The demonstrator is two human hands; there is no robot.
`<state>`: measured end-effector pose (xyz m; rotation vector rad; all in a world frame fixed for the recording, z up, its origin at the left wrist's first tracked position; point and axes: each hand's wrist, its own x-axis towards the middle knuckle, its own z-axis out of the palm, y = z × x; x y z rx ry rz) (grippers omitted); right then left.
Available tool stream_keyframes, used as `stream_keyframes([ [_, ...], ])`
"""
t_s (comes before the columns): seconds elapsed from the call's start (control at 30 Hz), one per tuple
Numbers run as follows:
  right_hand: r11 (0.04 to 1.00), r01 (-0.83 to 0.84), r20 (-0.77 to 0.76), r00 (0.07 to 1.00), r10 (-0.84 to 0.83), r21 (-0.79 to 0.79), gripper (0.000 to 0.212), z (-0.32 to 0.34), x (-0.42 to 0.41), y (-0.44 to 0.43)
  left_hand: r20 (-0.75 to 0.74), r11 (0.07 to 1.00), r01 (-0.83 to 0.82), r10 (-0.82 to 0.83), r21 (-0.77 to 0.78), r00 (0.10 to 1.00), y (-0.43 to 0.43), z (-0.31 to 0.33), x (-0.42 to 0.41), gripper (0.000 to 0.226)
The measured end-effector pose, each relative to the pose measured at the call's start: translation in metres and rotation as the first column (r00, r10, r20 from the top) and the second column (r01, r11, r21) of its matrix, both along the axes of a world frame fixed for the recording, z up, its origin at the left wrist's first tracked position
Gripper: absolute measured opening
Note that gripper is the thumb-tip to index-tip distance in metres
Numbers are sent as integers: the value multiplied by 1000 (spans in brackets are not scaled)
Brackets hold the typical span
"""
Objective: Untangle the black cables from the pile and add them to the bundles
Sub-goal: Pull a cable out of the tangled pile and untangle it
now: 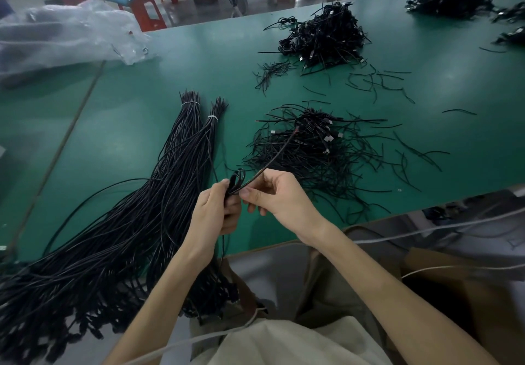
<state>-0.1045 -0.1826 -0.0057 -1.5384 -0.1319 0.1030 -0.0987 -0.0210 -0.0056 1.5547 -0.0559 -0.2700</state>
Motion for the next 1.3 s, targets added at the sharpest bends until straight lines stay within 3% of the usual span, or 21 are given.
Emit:
stream_keyframes([
  [0.23,950,213,208,964,-167,-226,12,-7,-11,12,-94,997,-63,58,-52,994,-6,-6,-6,55],
  [0.43,864,298,335,928,-163,-406,10,-11,-5,5,90,991,-106,98,86,991,0,-3,-9,33],
  [0.53,869,297,355,922,-154,-396,13,-10,-1,2,136,994,-55,42,94,990,13,2,-12,26],
  [0.67,885,284,363,920,-144,-369,16,-7,2,2,285,982,113,-152,150,946,30,6,-14,15],
  [0.83,932,189,333,939,-80,-310,16,1,-1,6,497,954,-17,-141,301,856,33,7,-4,14],
  [0.9,951,144,330,943,-48,-275,15,5,-4,7,547,947,12,-196,321,814,34,9,1,17],
  [1.03,970,136,288,955,-75,-199,19,12,-7,9,506,973,68,-174,221,845,31,18,4,20],
  [1.2,963,164,399,915,-68,-213,15,18,-10,12,503,963,-136,0,234,865,17,29,4,18],
  [1.3,916,215,501,866,-18,-339,16,17,-9,9,290,982,-83,31,168,956,17,35,6,33],
])
